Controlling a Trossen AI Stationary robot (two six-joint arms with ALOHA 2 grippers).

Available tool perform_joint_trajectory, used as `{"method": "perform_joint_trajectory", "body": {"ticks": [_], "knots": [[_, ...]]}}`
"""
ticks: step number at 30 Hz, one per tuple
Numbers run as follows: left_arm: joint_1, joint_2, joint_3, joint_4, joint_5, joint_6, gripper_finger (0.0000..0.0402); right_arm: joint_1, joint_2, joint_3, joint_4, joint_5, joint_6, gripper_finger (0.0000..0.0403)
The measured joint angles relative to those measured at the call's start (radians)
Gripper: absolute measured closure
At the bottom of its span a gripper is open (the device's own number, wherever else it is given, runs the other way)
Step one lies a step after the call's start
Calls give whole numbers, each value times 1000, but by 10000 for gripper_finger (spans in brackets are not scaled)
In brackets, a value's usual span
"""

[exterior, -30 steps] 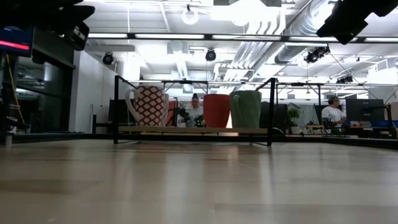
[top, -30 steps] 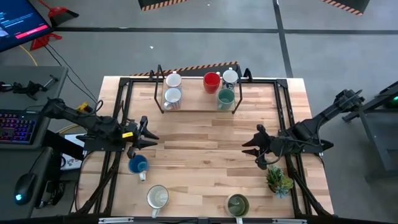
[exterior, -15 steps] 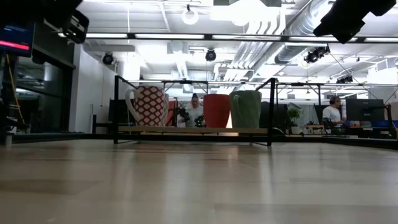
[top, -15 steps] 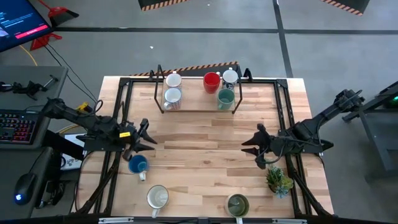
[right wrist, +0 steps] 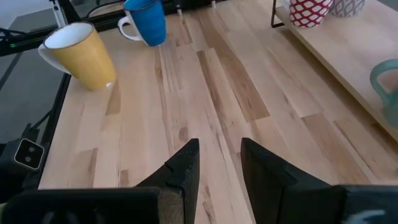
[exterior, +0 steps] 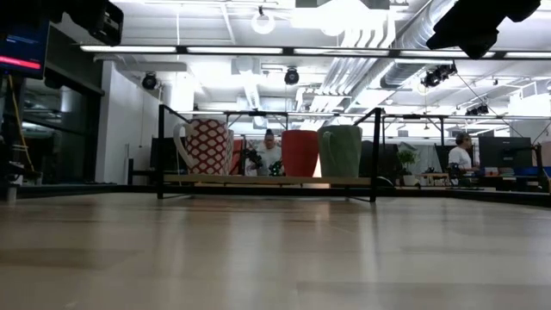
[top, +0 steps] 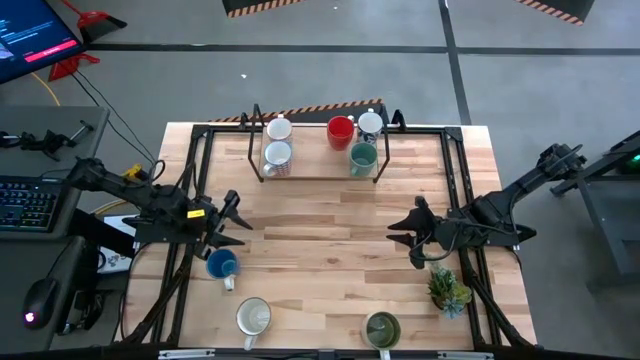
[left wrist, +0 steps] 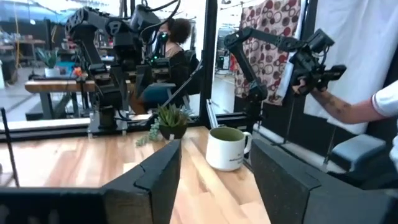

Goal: Place coffee mugs
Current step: Put the blue mug on the shelf

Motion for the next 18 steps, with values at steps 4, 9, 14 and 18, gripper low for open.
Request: {"method": "perform_joint_trajectory", "body": {"ticks": [4,9,14,18], "knots": [[0,0,21,-29,10,-55,212,0,0,0,0,0,2,306],[0,4,136,-230,15,-54,219,0,0,0,0,-1,3,306],[-1,13,223,-492,14,-88,227,0,0,0,0,-5,27,306],[-1,21,238,-588,12,-157,229,0,0,0,-1,-5,27,306]]}}
